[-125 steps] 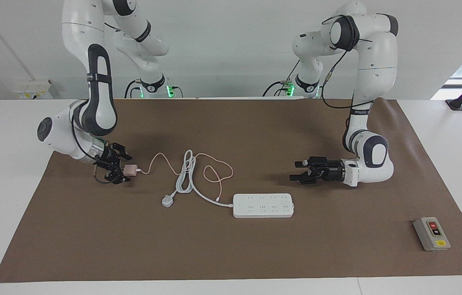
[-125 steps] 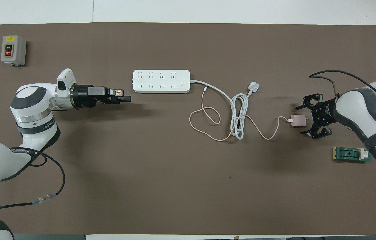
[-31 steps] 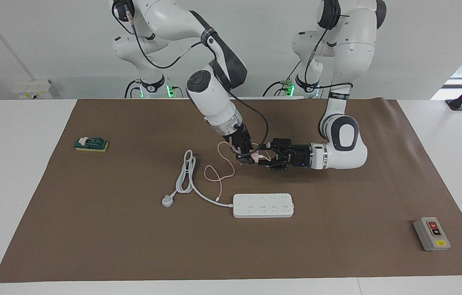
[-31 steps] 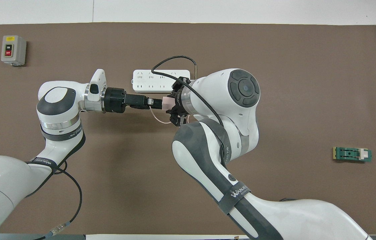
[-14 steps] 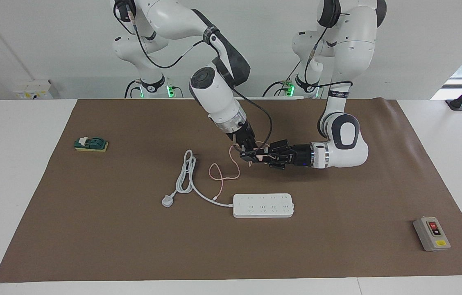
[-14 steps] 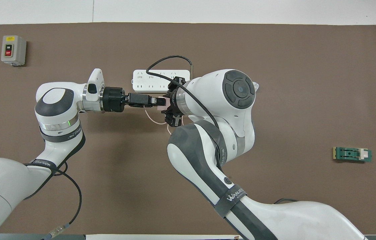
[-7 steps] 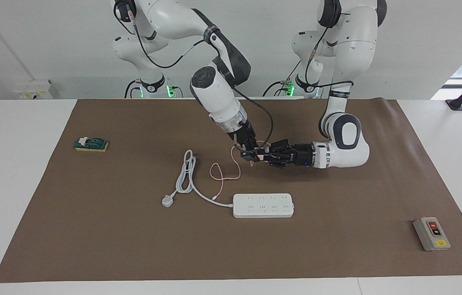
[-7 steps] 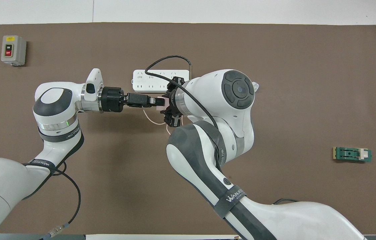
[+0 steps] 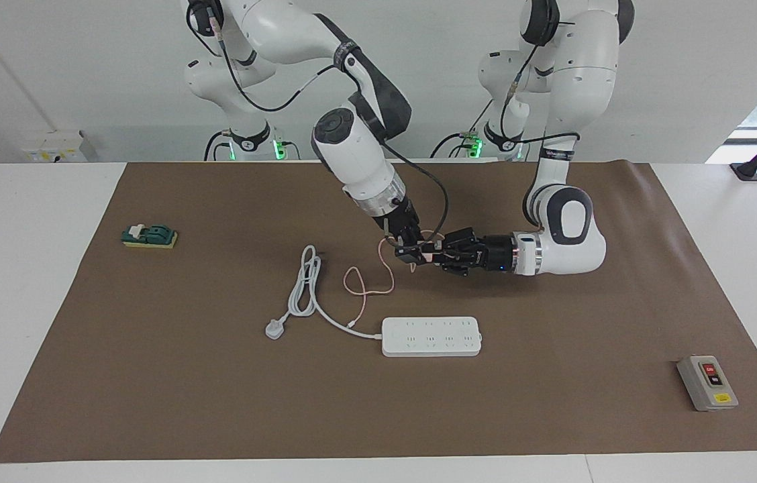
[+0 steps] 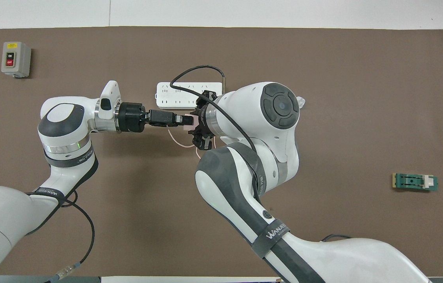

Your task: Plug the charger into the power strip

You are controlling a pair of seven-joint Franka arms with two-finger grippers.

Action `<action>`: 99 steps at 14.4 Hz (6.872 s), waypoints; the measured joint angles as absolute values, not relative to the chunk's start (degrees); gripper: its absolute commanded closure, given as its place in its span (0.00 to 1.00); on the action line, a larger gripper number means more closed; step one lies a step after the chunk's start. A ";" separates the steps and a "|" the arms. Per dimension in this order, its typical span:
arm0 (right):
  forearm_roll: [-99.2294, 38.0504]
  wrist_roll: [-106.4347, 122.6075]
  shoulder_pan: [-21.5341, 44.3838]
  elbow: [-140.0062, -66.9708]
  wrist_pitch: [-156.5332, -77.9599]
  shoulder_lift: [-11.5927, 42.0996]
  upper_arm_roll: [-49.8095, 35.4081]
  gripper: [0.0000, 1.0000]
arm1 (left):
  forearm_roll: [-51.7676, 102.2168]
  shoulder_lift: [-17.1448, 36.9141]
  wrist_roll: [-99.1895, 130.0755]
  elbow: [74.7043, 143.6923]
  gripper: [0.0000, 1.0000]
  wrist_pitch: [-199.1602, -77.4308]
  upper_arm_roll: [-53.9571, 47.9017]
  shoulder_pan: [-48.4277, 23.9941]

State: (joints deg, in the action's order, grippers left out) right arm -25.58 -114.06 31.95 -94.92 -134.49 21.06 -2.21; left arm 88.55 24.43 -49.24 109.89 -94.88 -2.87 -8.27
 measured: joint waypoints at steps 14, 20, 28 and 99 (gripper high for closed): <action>-25.49 -108.96 25.69 -94.22 -126.95 17.86 -0.75 0.00 | 44.62 22.57 -49.74 95.79 1.00 -94.86 -2.25 -5.70; -25.22 -89.99 19.11 -94.19 -121.56 15.48 -0.58 0.00 | 19.95 22.53 -52.13 86.78 1.00 -105.99 -2.84 -18.61; -13.65 -68.03 16.13 -94.19 -120.11 13.62 -0.49 0.00 | 1.65 22.75 -62.21 88.97 1.00 -116.02 -2.80 -23.59; 0.80 -5.42 1.04 -93.97 -89.75 -1.19 -0.73 0.00 | -3.05 25.77 -62.56 97.81 1.00 -133.76 -1.69 -23.24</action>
